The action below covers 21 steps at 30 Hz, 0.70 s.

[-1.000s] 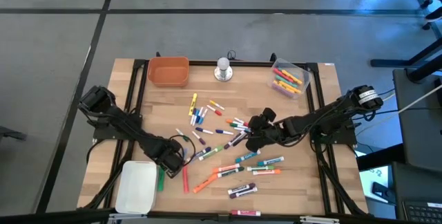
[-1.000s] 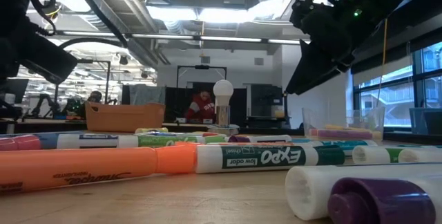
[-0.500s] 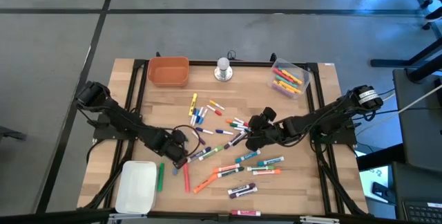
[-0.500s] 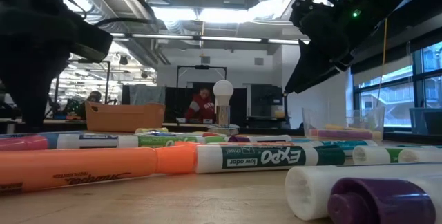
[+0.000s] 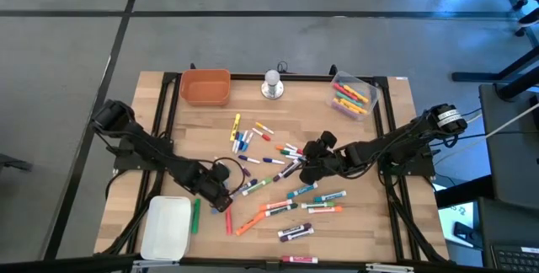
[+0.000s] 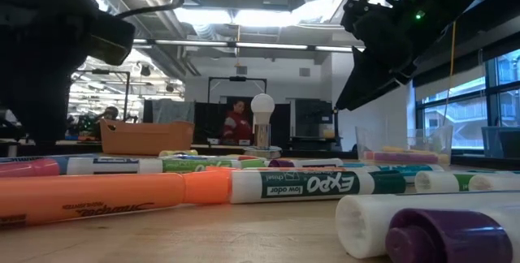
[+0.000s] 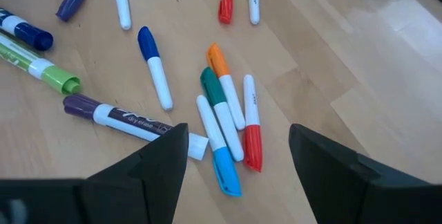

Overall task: Pick & Place Markers
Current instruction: Put the large blue highlighter pen into the transparent bin

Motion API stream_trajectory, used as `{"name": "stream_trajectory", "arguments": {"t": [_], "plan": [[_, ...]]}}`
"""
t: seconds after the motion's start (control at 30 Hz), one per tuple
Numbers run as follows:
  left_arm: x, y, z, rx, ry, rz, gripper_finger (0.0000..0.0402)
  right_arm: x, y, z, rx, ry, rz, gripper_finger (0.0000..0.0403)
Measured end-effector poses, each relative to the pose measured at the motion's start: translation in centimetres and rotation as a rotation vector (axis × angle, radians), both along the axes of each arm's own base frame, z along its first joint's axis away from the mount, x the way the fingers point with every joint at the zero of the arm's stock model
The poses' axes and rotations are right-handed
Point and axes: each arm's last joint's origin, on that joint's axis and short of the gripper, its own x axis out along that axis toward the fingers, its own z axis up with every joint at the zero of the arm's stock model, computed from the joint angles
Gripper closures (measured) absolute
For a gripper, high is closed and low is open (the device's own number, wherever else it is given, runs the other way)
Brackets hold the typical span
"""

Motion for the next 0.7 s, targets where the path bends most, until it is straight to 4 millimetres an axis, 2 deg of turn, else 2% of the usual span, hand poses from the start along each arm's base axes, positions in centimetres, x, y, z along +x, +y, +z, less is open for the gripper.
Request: {"name": "stream_trajectory", "arguments": {"t": [0.13, 0.27, 0.37, 0.57, 0.7], "plan": [[0.0, -0.1, -1.1, 0.017, 0.061, 0.003, 0.0223, 0.0, 0.0, 0.0, 0.003, -0.003, -0.003, 0.0152], [0.2, -0.2, -2.4, -0.013, 0.142, -0.005, 0.0225, 0.1, 0.0, 0.1, 0.005, -0.013, -0.004, 0.0152], [0.2, -0.2, -3.1, -0.001, 0.183, -0.016, 0.0251, 0.2, 0.0, 0.2, -0.001, -0.037, -0.010, 0.0152], [0.1, 0.1, -2.8, 0.047, 0.172, -0.052, 0.0339, 0.9, -0.1, 0.4, 0.010, -0.092, -0.015, 0.0152], [0.3, 0.7, -2.2, 0.125, 0.112, -0.087, 0.0345, 1.8, 0.1, -0.7, 0.012, -0.100, -0.006, 0.0152]]}}
